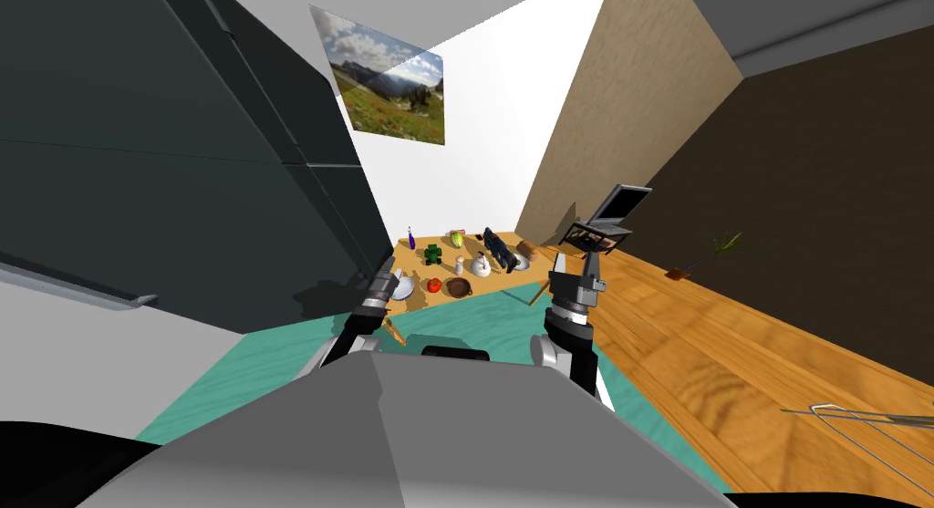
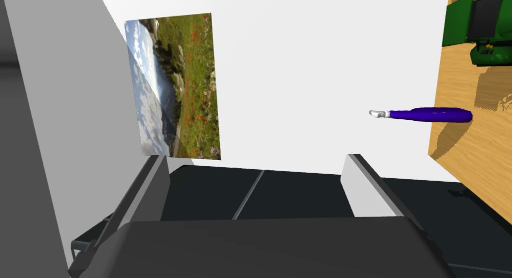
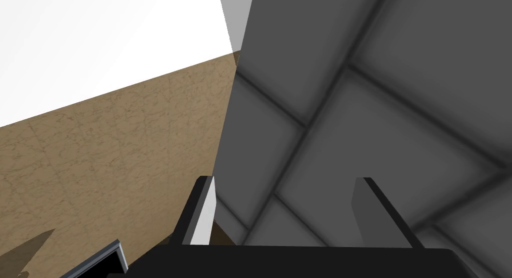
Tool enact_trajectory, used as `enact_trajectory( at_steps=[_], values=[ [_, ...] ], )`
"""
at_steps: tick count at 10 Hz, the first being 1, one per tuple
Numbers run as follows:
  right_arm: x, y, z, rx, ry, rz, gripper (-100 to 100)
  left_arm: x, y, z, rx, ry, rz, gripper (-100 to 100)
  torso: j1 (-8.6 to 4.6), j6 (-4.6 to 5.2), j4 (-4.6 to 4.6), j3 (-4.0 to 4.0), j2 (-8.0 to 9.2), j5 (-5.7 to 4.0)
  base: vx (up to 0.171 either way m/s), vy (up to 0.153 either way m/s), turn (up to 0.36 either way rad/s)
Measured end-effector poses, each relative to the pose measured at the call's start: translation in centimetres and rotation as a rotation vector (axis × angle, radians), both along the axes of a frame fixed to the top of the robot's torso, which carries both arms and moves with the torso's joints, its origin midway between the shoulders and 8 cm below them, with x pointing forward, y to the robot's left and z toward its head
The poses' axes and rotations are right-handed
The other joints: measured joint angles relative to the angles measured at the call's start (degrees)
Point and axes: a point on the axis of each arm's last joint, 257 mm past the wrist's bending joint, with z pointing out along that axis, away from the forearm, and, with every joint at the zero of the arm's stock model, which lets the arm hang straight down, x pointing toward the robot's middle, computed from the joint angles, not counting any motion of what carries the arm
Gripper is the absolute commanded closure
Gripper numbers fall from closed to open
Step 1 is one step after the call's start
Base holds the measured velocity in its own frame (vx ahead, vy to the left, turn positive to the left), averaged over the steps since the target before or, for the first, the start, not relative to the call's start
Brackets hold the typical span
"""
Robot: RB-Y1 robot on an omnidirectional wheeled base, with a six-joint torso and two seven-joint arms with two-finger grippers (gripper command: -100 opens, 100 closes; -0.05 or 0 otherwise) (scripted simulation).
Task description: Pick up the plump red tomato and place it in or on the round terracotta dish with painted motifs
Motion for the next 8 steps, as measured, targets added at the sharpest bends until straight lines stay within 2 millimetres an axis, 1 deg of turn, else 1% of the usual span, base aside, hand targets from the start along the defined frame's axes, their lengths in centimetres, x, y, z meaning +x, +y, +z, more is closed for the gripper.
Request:
enact_trajectory(
  at_steps=[2, 3, 4, 5, 7, 8],
  values=[
    [0.0, 0.0, 0.0, 0.000, 0.000, 0.000, 0, -0.5, 0.8, -3.5, 0.001, 0.070, 0.007, -100, 0.07, 0.01, 0.01, 0.02, 0.03, 0.03, 0.030, -0.100, -0.050],
    [0.0, 0.0, 0.0, 0.000, 0.000, 0.000, 0, -0.5, 1.0, -4.6, 0.001, 0.095, 0.010, -100, 0.09, 0.01, 0.01, 0.02, 0.02, 0.02, 0.015, -0.085, -0.052],
    [0.0, 0.0, 0.0, 0.000, 0.000, 0.000, 0, -0.5, 1.0, -6.1, 0.001, 0.130, 0.014, -100, 0.12, 0.01, 0.02, 0.04, 0.06, 0.04, 0.035, -0.114, -0.098],
    [0.0, 0.0, 0.0, 0.000, 0.000, 0.000, 0, -0.8, 1.4, -7.8, 0.006, 0.167, 0.019, -100, 0.05, 0.01, 0.01, 0.02, 0.02, 0.02, 0.026, -0.086, -0.025],
    [0.0, 0.0, 0.0, 0.000, 0.000, 0.000, 0, -1.2, 2.2, -10.5, 0.011, 0.223, 0.028, -100, 0.14, 0.01, 0.02, 0.04, 0.07, 0.04, 0.021, -0.087, -0.078],
    [0.0, 0.0, 0.0, 0.000, 0.000, 0.000, 0, -1.7, 2.7, -12.3, 0.017, 0.262, 0.036, -100, 0.12, 0.01, 0.02, 0.04, 0.06, 0.03, 0.030, -0.108, -0.121]
  ],
)
